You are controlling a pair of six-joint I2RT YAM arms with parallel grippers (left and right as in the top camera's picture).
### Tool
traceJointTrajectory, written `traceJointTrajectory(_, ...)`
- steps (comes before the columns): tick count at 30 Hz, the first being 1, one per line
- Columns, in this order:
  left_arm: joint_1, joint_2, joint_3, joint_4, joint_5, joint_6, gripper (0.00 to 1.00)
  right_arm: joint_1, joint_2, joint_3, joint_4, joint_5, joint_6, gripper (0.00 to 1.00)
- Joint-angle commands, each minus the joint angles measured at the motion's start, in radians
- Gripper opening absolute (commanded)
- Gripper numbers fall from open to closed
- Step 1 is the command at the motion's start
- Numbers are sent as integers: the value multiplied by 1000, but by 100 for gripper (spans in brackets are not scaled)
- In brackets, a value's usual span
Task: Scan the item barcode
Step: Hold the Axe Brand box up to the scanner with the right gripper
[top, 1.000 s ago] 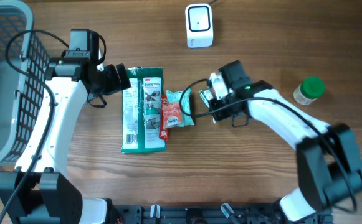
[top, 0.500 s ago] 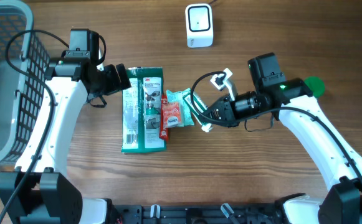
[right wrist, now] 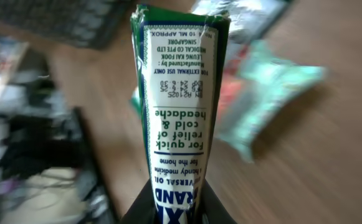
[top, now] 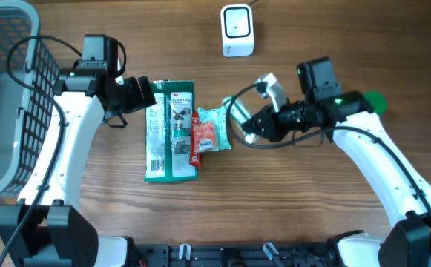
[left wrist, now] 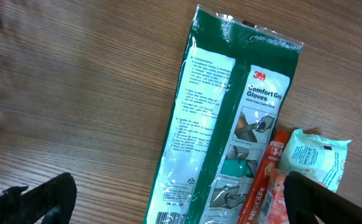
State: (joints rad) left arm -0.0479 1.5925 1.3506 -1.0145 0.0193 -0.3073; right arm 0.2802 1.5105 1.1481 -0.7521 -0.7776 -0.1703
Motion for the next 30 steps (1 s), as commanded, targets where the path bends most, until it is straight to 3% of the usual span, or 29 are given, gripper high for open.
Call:
traceJointTrajectory(1, -2, 1, 8, 0, -13, 16, 100, 1, 5, 256, -26, 161, 39, 4)
traceJointTrajectory(6, -2, 1, 8, 0, -13, 16, 100, 1, 89, 592, -116, 388, -3, 4)
traceJointTrajectory(8, -2, 1, 8, 0, -13, 16, 100, 1, 127, 659, -83, 442, -84, 5)
traceJointTrajectory(11, -2, 1, 8, 0, -13, 16, 100, 15, 204, 657, 83, 624, -341, 5)
traceJointTrajectory(15, -2, 1, 8, 0, -13, 16, 100, 40, 318, 657, 177, 780, -482, 4)
traceJointTrajectory(25, -2, 1, 8, 0, -13, 16, 100, 102, 647, 657, 539, 1234, -723, 4)
traceJointTrajectory(30, -2, 1, 8, 0, -13, 16, 100, 106, 761, 657, 696, 1361, -829, 4)
